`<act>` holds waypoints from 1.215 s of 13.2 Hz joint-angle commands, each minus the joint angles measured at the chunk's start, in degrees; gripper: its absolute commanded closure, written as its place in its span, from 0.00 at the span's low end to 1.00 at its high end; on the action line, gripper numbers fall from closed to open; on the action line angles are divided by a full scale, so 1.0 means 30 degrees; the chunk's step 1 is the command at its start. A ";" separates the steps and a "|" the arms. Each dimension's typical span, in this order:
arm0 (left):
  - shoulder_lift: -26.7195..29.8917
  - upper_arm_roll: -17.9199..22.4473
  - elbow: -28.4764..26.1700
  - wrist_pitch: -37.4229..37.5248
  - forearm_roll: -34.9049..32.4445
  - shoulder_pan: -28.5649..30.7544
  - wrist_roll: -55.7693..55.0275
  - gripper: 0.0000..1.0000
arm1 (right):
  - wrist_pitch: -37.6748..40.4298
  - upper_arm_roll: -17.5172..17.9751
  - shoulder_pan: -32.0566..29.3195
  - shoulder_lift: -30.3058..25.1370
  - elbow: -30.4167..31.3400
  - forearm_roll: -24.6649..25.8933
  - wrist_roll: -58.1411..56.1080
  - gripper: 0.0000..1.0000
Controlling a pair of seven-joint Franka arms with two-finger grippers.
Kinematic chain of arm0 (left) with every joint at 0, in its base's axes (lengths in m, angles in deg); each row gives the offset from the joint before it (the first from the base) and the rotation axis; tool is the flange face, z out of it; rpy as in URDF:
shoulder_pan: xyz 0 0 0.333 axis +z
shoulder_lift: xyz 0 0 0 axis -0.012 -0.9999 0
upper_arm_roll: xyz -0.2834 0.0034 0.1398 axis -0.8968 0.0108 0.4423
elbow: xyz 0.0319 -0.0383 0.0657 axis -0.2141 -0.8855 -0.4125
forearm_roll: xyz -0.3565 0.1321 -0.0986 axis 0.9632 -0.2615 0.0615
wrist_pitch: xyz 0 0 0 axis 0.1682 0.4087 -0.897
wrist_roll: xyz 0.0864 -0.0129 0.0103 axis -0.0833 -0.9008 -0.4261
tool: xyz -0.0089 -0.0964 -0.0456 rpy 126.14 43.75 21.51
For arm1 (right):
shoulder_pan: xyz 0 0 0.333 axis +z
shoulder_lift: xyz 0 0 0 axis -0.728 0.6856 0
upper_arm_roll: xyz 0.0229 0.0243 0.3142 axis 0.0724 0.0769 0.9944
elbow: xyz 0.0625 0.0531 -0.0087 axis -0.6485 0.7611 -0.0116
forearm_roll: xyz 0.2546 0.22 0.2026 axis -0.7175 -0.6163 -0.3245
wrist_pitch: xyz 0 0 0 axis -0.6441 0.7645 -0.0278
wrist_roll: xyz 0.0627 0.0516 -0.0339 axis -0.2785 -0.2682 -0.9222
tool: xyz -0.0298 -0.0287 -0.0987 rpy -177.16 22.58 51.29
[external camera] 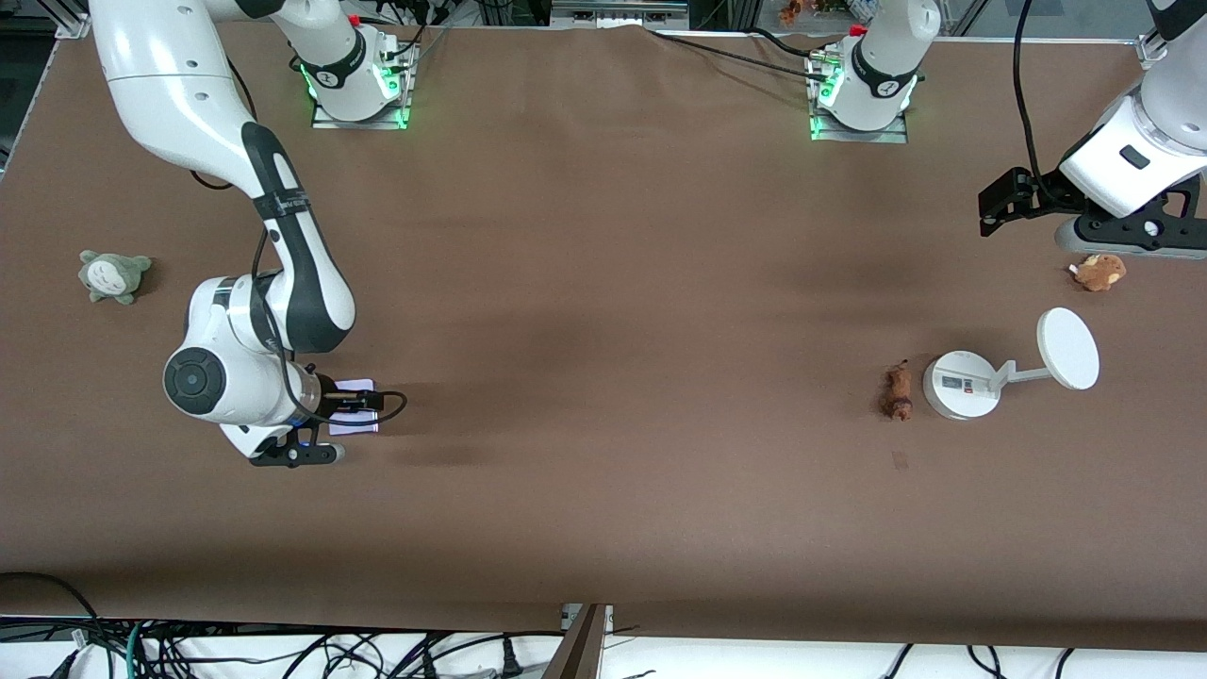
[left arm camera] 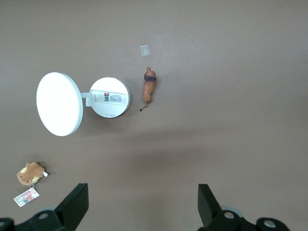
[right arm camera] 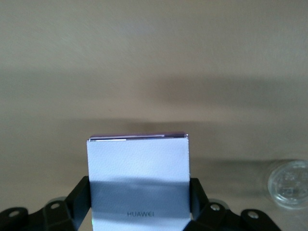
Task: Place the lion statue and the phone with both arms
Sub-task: 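Lower the phone beside the glass cup and open the right gripper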
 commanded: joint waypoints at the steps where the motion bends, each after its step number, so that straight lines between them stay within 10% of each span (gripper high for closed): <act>1: 0.0029 -0.0106 -0.0030 0.0092 0.0289 0.0140 0.0099 0.00 | 0.0029 0.0127 -0.0417 -0.0017 0.0508 -0.0191 -0.0263 0.35; 9: 0.0029 -0.0106 -0.0118 0.0033 0.0289 0.0110 0.0128 0.00 | -0.0733 -0.0020 -0.0360 0.0922 0.0801 0.0073 0.0059 0.34; 13: 0.0029 -0.0106 -0.0118 0.0033 0.0289 0.0110 0.0128 0.00 | -0.0734 -0.0020 -0.0359 0.0982 0.0684 0.0278 0.0030 0.01; 16: 0.0029 -0.0106 -0.0118 0.0062 0.0260 0.0110 0.0273 0.00 | -0.0471 -0.0049 -0.0418 0.0282 0.0101 0.0278 -0.0321 0.01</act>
